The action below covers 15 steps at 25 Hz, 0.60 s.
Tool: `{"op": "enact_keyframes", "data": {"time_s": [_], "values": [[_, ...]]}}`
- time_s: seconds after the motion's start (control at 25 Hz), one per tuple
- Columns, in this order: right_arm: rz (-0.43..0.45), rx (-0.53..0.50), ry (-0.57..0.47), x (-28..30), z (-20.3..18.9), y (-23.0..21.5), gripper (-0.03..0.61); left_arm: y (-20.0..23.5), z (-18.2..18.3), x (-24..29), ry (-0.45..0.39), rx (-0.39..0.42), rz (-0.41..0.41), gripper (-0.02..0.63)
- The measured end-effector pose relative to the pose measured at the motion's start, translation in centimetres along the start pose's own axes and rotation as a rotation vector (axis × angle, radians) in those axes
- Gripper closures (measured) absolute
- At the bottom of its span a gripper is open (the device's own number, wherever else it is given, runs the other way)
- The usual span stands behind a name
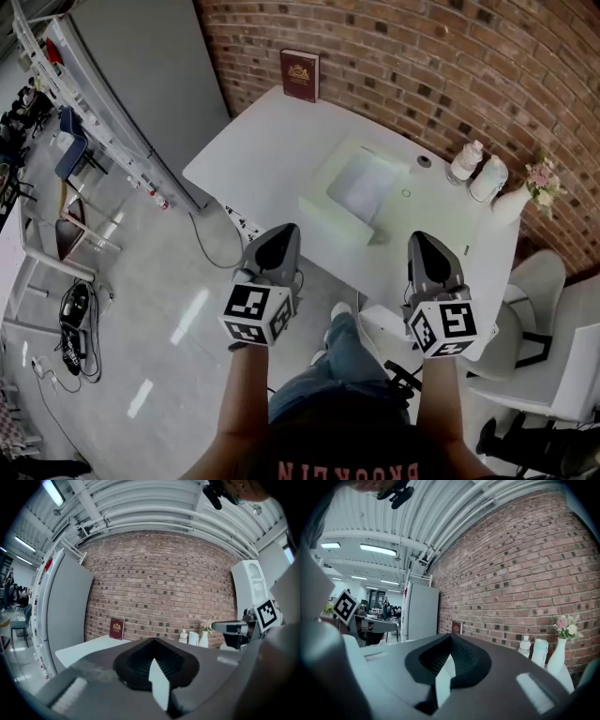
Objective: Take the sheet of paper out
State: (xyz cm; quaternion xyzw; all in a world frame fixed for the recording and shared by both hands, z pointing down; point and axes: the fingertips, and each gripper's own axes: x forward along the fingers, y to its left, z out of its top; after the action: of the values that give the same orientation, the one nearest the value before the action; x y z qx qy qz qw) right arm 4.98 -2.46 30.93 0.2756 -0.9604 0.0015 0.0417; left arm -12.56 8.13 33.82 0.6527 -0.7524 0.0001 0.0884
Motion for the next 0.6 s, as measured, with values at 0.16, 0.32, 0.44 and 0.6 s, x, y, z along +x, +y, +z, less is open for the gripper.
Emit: {"op": "enact_keyframes", "data": {"time_s": [0.16,0.32,0.44,0.6], "values": [[0.002,0.02,0.002,2.3,-0.9,-0.7,0.578,1.4,-0.5,1.6,0.016,0.018,0.004,0.617],[0.011,0.044,0.009,5.0,-1.3,-1.8,0.578,2.9,-0.3,4.5,0.023,0.025,0.008,0.617],[0.007,0.065,0.022,7.5,-1.8,-3.1,0.578,3.8,-0.1,7.3,0.035,0.034,-0.005,0.617],[-0.011,0.071,0.073,11.1,-3.1,-4.9,0.578,5.6,-0.3,11.1,0.061,0.031,-0.015,0.617]]}}
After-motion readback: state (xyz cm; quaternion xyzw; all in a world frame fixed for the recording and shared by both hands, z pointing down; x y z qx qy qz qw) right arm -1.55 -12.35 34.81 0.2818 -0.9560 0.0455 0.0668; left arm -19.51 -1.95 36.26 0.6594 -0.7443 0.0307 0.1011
